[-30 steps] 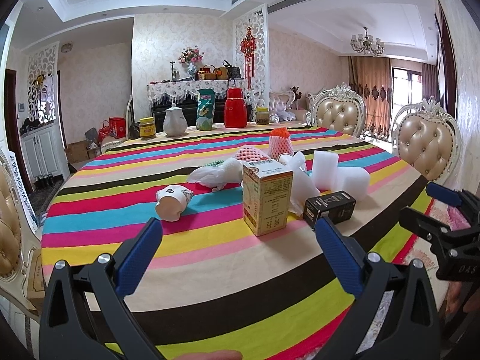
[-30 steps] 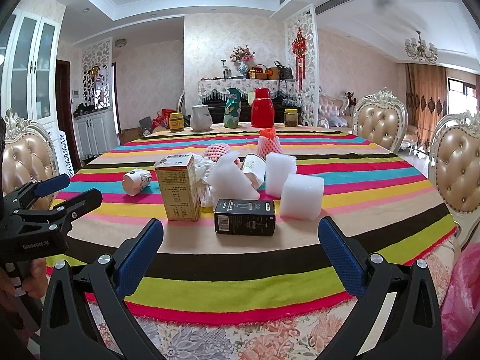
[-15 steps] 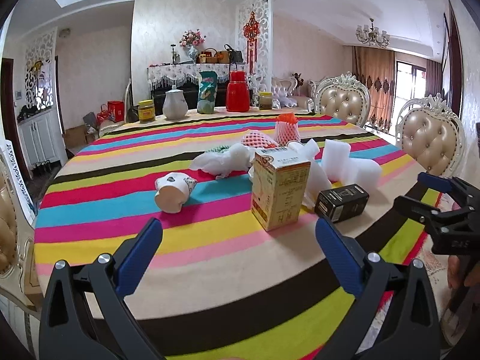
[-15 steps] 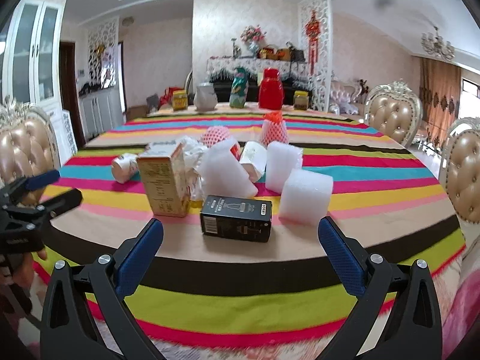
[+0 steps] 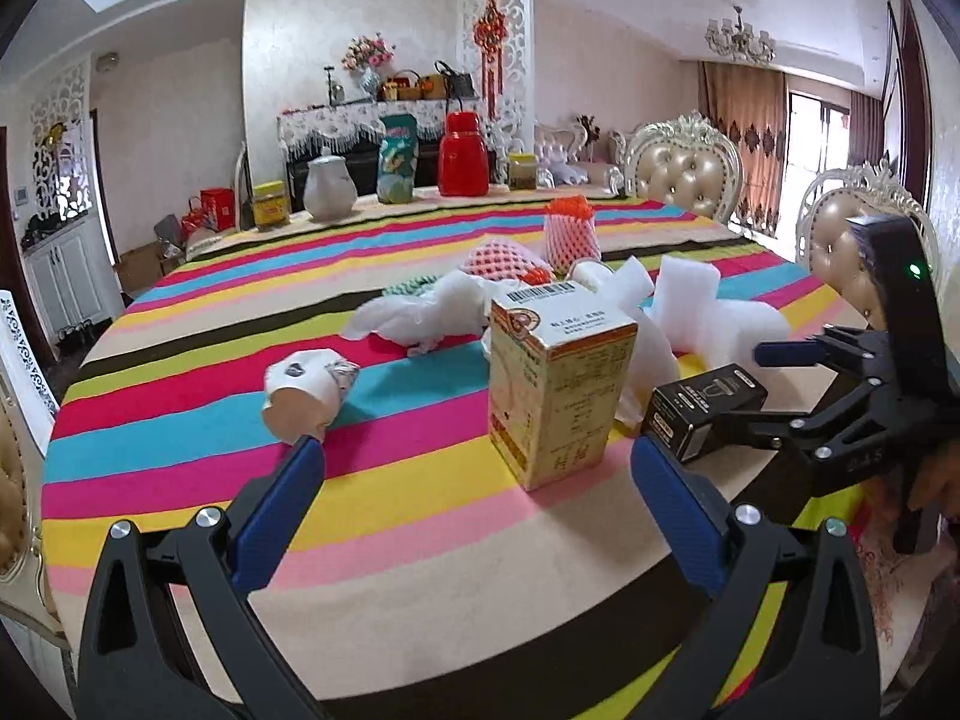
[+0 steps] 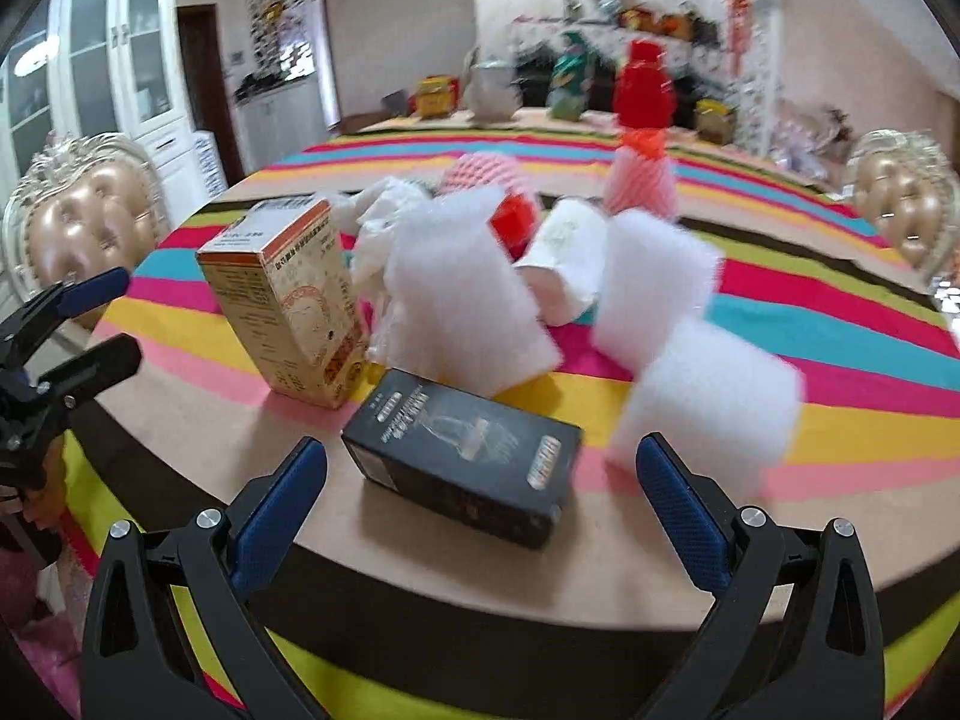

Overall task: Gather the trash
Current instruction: 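Grasp the black box with the right tool while the left tool grasps the tan box, then carry both boxes to the pink bin and open both tools to drop them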

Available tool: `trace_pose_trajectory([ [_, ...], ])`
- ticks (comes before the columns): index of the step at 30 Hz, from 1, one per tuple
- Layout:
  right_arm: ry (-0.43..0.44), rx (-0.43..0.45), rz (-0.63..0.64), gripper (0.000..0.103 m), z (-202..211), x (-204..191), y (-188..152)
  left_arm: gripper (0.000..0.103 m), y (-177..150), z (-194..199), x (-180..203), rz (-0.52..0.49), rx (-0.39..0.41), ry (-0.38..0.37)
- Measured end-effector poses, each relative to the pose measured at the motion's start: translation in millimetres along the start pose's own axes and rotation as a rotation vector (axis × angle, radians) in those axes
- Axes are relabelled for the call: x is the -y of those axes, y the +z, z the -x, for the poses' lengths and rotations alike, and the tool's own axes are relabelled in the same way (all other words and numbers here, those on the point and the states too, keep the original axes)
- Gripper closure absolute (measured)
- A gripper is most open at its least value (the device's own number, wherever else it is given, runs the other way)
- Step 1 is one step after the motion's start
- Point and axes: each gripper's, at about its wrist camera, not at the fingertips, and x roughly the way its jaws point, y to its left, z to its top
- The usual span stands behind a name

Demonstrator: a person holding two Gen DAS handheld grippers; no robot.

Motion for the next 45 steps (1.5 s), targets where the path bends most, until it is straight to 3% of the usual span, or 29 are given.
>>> trace_pose_trajectory([
  [7,0.047,-0.090,0.119,0.007,-24.6,-5.2,8.5,0.004,3.2,-15.4,0.6,0.008,-0.037,-0.013],
  [8,0.053,-0.096,0.134,0.012,-25.6,-5.8,7.8,0.004,3.3,-18.2,0.8,0.012,-0.045,-0.014],
  [9,0.055,-0.100,0.142,0.017,-27.1,-6.8,8.0,0.004,3.6,-19.9,1.6,0.015,-0.051,-0.013],
  [15,0.033,-0.073,0.202,0.018,-3.4,-15.7,-7.7,0.004,12.2,-32.7,10.4,0.036,-0.065,-0.009],
  [22,-0.047,-0.022,0.108,0.018,22.4,-7.7,-24.0,0.004,22.1,-52.9,33.1,0.031,-0.097,-0.009],
  [25,-0.052,0.010,0.042,0.018,36.4,2.5,-29.0,0.004,29.3,-63.3,38.6,0.023,-0.098,0.036],
  [27,-0.068,0.022,0.009,0.017,40.9,9.7,-30.9,0.013,32.1,-69.2,40.2,0.021,-0.099,0.052],
  [28,-0.072,0.024,-0.010,0.017,43.1,14.0,-32.9,0.032,32.5,-70.9,40.7,0.018,-0.103,0.044],
  [29,-0.073,0.028,-0.023,0.017,44.7,17.3,-34.8,0.044,32.4,-73.0,40.4,0.020,-0.117,0.026],
  [32,-0.080,0.051,-0.064,0.017,53.5,23.6,-40.7,0.044,30.6,-68.1,37.7,0.041,-0.106,-0.016],
  [40,-0.152,0.109,-0.144,0.017,83.5,30.7,-62.9,0.044,29.7,-26.1,67.1,-0.040,0.001,-0.079],
  [45,-0.266,0.140,-0.206,0.017,116.8,42.2,-86.2,0.044,33.5,-16.0,102.4,-0.090,0.010,-0.197],
])
